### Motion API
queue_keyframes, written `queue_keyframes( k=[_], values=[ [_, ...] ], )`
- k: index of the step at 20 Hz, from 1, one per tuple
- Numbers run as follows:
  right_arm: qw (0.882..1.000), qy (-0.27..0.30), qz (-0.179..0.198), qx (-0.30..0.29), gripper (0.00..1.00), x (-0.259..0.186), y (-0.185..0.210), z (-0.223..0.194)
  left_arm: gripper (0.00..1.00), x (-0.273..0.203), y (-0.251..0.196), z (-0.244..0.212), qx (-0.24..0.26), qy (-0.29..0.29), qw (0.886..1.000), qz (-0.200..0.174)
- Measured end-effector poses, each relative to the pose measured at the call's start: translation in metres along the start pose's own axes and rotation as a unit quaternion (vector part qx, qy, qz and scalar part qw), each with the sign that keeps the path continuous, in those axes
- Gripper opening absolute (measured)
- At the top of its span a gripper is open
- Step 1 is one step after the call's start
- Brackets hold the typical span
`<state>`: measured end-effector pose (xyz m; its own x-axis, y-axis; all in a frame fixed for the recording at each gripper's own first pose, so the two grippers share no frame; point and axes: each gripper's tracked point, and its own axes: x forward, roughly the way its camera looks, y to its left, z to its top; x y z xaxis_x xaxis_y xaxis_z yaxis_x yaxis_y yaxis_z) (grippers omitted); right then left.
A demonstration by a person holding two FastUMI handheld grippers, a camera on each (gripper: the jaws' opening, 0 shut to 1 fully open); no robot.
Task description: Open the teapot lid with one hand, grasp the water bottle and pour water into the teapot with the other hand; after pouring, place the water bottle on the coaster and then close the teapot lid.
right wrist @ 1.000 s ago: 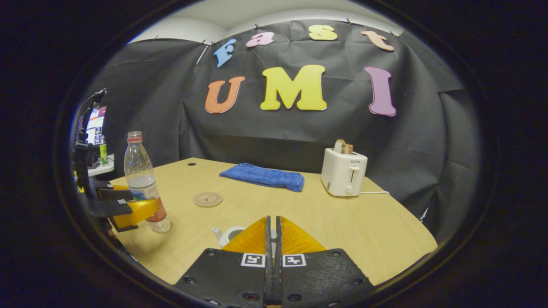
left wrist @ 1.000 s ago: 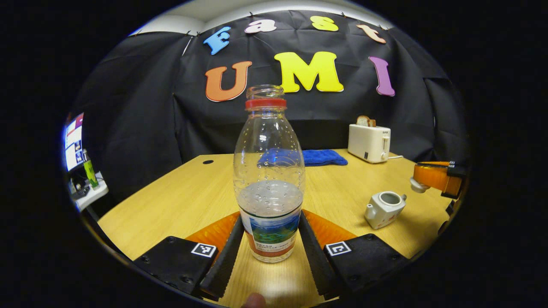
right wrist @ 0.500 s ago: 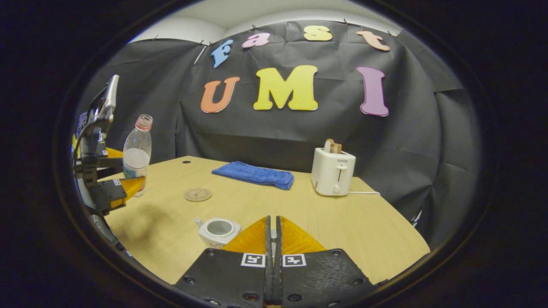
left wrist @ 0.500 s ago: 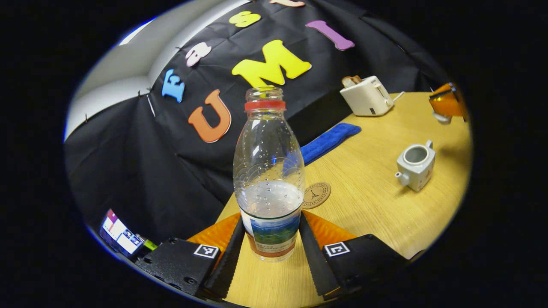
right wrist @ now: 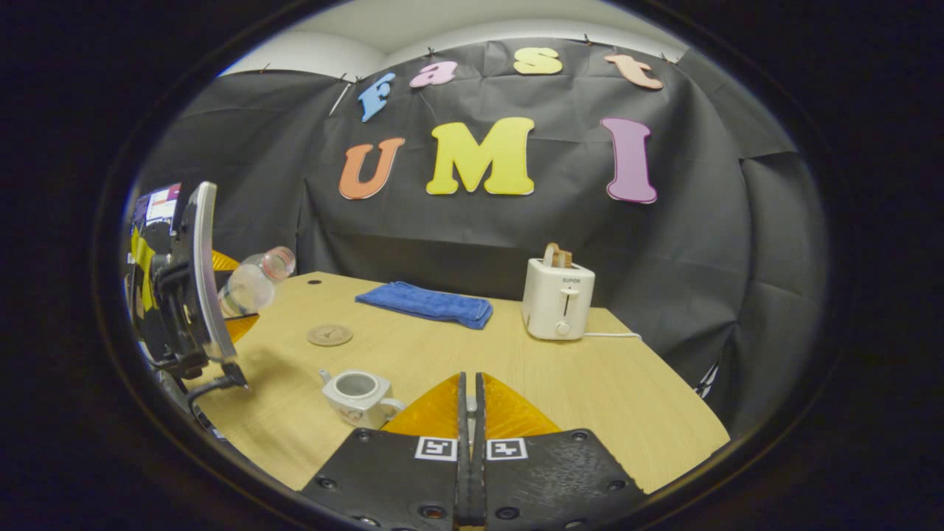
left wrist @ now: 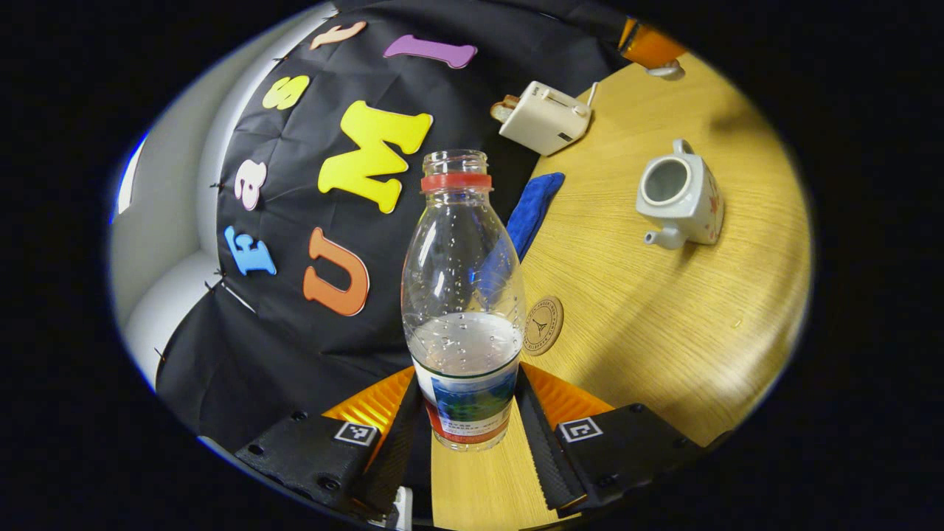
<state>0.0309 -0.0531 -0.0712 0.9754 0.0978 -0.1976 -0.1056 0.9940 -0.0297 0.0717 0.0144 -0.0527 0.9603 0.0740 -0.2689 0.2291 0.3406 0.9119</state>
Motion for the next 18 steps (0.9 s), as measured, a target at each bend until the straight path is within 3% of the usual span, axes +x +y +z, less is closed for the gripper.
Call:
queue_keyframes(
  k=[6,18],
  values=[
    [1.0,0.004,-0.009,0.006,0.0,-0.003,-0.01,-0.011,0.74,-0.001,-0.024,0.01,0.136,-0.01,0.99,-0.021],
    [1.0,-0.006,-0.004,0.012,0.0,-0.014,-0.008,-0.01,0.74,0.001,-0.042,0.013,0.24,-0.006,0.97,-0.032]
  ],
)
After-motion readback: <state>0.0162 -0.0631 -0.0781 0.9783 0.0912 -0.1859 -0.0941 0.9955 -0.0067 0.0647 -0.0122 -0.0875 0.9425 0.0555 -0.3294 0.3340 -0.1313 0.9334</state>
